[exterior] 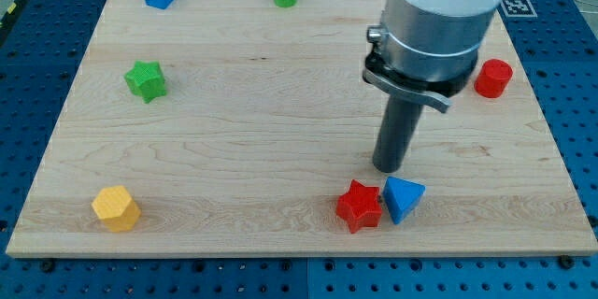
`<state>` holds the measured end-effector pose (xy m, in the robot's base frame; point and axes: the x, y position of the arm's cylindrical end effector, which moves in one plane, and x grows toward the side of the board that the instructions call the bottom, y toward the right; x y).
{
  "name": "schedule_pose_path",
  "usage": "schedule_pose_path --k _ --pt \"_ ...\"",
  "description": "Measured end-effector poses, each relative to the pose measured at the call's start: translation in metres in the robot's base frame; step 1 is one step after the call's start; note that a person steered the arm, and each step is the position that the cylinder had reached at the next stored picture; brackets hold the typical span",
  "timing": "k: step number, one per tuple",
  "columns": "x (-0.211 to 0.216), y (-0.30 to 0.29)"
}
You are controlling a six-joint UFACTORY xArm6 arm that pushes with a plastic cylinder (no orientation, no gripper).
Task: Push the yellow hexagon left to the red star
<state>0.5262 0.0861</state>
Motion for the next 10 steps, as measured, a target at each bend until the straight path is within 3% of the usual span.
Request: schedule_pose_path --k 7,10 --pt "-0.018 -0.343" --pt "0.032 -0.368"
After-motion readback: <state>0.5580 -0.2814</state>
